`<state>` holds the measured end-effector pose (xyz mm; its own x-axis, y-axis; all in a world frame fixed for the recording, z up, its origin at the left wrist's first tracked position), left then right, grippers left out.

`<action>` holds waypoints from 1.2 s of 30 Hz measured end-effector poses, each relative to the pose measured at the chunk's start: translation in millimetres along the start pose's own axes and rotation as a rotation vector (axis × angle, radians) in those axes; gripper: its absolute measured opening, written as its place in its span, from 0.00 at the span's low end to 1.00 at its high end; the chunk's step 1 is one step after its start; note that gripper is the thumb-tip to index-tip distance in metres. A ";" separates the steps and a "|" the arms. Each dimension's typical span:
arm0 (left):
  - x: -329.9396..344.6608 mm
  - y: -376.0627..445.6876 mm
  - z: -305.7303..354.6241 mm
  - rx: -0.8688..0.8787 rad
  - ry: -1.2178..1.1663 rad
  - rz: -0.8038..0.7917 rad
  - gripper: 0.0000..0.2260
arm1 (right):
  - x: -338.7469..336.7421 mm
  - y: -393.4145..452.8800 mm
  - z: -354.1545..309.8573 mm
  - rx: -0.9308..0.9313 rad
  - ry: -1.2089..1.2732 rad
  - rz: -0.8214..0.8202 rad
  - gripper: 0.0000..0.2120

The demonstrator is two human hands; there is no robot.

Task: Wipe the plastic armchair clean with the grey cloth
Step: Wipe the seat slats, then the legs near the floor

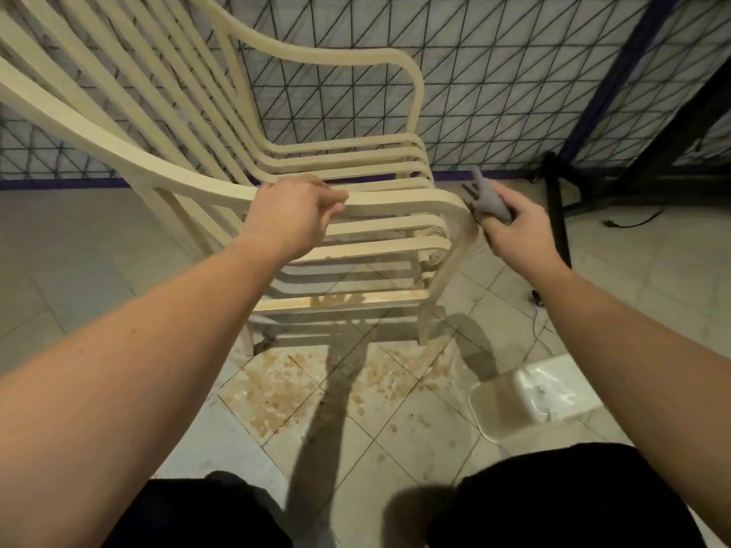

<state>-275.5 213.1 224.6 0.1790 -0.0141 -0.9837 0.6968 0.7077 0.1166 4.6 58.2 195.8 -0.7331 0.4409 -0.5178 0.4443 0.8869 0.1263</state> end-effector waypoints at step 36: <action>23.6 -5.0 40.4 -0.019 -0.021 0.150 0.08 | 91.9 -62.9 124.8 0.285 -0.032 0.298 0.15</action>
<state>-246.7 180.6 206.3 0.2946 0.0777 -0.9525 0.6477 0.7166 0.2588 -26.4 25.7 34.7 -0.5360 0.6645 -0.5207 0.7632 0.6450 0.0375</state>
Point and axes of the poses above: each hand's wrist, its own y-axis towards the middle knuckle, its own x-axis out of the palm, z = x × y, the point moved 2 cm from there along y, towards the middle knuckle, and after that the axes turned 6 degrees about -z, right-handed, at the moved point
